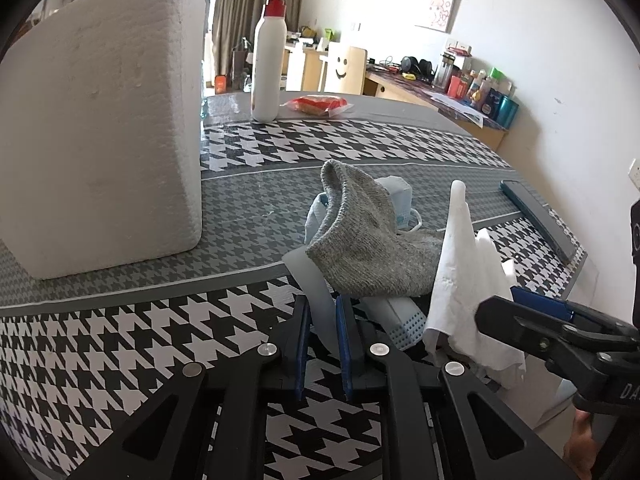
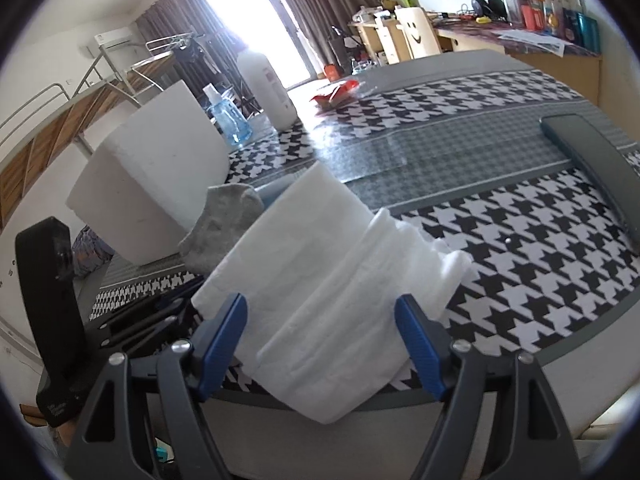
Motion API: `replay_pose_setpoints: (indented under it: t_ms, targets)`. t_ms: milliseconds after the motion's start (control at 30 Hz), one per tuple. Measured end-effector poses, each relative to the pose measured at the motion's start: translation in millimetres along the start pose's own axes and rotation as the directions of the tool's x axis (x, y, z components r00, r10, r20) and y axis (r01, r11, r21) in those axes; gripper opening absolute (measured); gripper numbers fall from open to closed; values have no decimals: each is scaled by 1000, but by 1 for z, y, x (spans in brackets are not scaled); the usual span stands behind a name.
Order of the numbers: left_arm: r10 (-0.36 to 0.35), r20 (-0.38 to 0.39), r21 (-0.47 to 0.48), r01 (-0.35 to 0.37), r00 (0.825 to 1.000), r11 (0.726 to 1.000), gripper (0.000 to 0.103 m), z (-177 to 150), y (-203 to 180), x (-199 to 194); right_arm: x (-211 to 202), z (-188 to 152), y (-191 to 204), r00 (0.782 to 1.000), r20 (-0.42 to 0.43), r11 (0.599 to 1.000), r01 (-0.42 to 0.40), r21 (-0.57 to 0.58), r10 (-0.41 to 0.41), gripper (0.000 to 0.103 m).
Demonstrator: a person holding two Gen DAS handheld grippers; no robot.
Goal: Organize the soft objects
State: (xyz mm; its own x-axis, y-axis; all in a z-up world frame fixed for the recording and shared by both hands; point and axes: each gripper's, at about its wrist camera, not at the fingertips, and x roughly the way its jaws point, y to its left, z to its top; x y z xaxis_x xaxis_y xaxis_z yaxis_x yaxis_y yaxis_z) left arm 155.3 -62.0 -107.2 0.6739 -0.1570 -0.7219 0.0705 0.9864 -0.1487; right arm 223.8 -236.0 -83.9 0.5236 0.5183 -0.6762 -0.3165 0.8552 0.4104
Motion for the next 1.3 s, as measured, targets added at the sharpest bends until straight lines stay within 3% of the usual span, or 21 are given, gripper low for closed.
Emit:
replay_pose_setpoints:
  t_ms: [67, 133, 200, 233, 367, 567, 867, 1167, 1300]
  targets:
    - [-3, 2, 0, 3, 1000, 1000, 14, -1, 0, 0, 1, 0, 2, 1000, -3, 1000, 12, 0, -12, 78]
    - [-6, 2, 0, 6, 1000, 1000, 15, 0, 1, 0, 2, 0, 2, 1000, -15, 1000, 7, 5, -7, 52]
    - [-9, 3, -1, 9, 1000, 1000, 14, 0, 1, 0, 3, 0, -1, 999, -34, 1000, -2, 18, 3, 41]
    - [-9, 5, 1, 9, 1000, 1000, 14, 0, 1, 0, 3, 0, -2, 999, -40, 1000, 1, 20, 0, 28]
    - [-13, 9, 5, 13, 1000, 1000, 14, -1, 2, -1, -8, 2, -5, 1000, -18, 999, 17, 27, -16, 14]
    - [-30, 24, 10, 30, 999, 1000, 10, -2, 1, -6, -36, 8, -18, 997, 66, 999, 22, 43, -25, 5]
    - [-20, 61, -7, 21, 998, 1000, 10, -4, 12, -18, -47, 11, -21, 994, 107, 999, 19, 43, -24, 3]
    - [-2, 115, -12, 3, 993, 1000, 10, -5, 23, -39, -86, 21, -28, 969, 207, 990, 124, 63, -135, 3]
    - [-6, 132, -7, 7, 991, 1000, 10, -5, 23, -46, -75, 26, -26, 963, 189, 982, 188, 32, -191, 4]
